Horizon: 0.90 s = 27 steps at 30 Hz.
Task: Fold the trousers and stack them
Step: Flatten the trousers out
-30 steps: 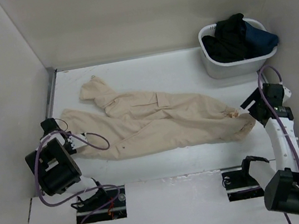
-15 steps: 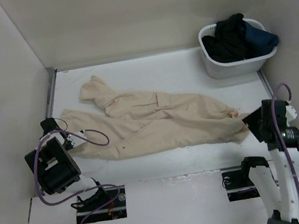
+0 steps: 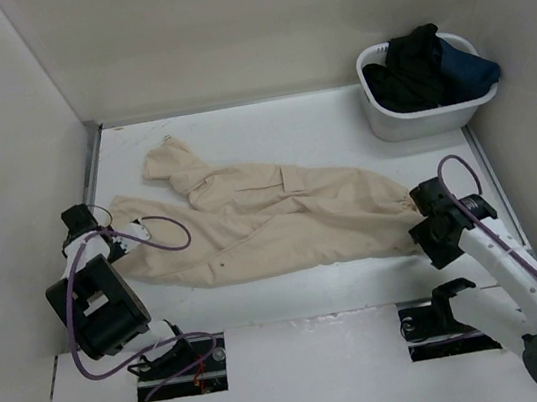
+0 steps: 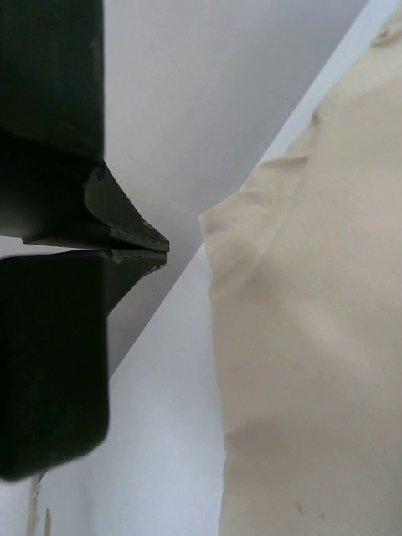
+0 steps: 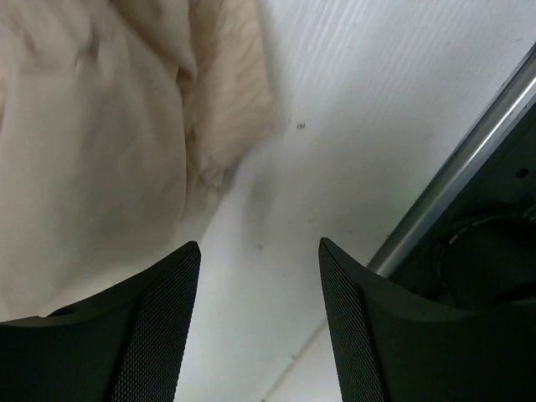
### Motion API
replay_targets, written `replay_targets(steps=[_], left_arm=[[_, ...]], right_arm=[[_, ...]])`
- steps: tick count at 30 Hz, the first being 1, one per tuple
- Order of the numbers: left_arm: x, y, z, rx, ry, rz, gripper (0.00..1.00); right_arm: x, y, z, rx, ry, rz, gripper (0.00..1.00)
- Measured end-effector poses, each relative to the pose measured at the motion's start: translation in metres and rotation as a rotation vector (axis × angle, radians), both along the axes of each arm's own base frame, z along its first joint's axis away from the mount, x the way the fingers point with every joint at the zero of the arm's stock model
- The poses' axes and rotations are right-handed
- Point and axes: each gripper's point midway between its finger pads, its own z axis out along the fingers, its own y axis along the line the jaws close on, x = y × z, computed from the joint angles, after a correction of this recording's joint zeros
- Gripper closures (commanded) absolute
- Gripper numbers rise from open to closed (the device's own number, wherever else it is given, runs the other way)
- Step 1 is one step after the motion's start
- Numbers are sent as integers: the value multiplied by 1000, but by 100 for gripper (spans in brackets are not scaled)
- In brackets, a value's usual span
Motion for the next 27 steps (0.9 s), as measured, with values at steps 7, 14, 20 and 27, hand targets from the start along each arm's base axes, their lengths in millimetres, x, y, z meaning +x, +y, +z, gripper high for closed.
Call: replay_targets(steps=[7,14,20,27], left_arm=[[-3,3,4,-7,-12,27,99],[-2,9,9,-3,-26,49,99],[-7,11,8,-7,-18,63,99],[-5,15,16,-4,-21,69,100]], right_arm=[[12,-23,-19,-33,17,-139,34],[35,-29,-28,-52,-11,-150,28],[47,-30,-36,-53,-9,-147,21],[59,-16,-58,-30,83,-105,63]])
